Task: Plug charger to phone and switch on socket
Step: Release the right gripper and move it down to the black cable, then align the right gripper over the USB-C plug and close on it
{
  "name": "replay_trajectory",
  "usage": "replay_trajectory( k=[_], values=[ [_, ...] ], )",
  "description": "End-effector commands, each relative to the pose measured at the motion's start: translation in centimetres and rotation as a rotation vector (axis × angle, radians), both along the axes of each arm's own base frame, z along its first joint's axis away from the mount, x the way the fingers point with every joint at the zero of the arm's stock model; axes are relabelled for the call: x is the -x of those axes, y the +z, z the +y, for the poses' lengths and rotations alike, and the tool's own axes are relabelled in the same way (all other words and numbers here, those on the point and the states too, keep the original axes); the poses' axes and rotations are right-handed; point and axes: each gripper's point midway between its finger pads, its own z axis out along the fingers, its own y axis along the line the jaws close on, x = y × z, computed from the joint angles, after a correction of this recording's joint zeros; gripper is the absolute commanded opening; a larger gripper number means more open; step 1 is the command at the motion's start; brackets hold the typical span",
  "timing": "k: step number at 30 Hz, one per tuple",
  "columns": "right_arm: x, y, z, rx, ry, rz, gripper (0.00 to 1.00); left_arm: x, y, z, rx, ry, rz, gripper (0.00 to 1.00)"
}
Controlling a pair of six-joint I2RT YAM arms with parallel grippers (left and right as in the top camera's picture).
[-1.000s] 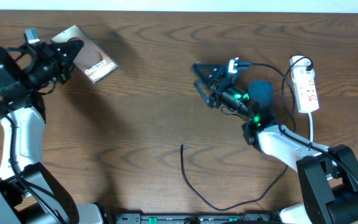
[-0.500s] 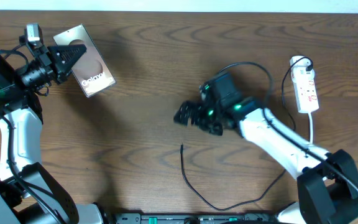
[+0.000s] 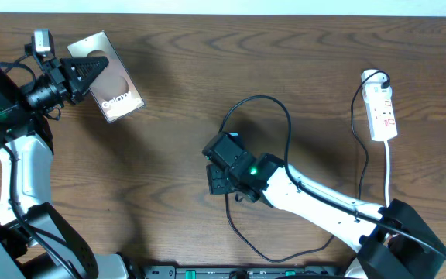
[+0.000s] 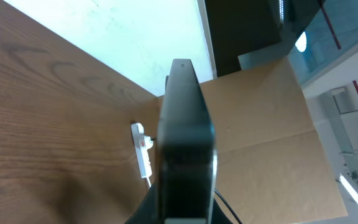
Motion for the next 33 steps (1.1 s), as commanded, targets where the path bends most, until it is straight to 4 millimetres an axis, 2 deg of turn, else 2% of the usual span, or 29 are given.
replay_trajectory(
  k=[1, 7, 13, 22, 28, 30, 33],
  values=[
    [-0.6, 0.2, -0.8, -0.008, -0.192, 0.009, 0.56, 0.3, 0.9, -0.3, -0.022, -0.024, -0.045, 0.07],
    [0.0, -0.2, -1.6, -0.003, -0.31, 0.07, 0.56, 0.3, 0.9, -0.2, -0.022, -0.024, -0.044, 0.07],
    [1.6, -1.1, -2.2, 0.024, -0.359, 0.164, 0.55, 0.3, 0.9, -0.2, -0.022, -0.024, -0.044, 0.07],
    [3.1, -4.7, -2.2, 0.094, -0.343, 0.274, 0.54, 0.4, 0.2, -0.3, -0.022, -0.024, -0.04, 0.07],
    [2.8, -5.1, -1.9, 0.089, -0.315, 0.261, 0.54, 0.4, -0.1, -0.3, -0.021, -0.02, -0.037, 0.07],
    [2.7, -5.1, -1.9, 0.091, -0.316, 0.257, 0.49, 0.5, -0.1, -0.3, -0.025, -0.021, -0.043, 0.07],
    [2.5, -5.2, -2.1, 0.103, -0.322, 0.24, 0.47, 0.5, -0.1, -0.3, -0.025, -0.021, -0.043, 0.07]
  ],
)
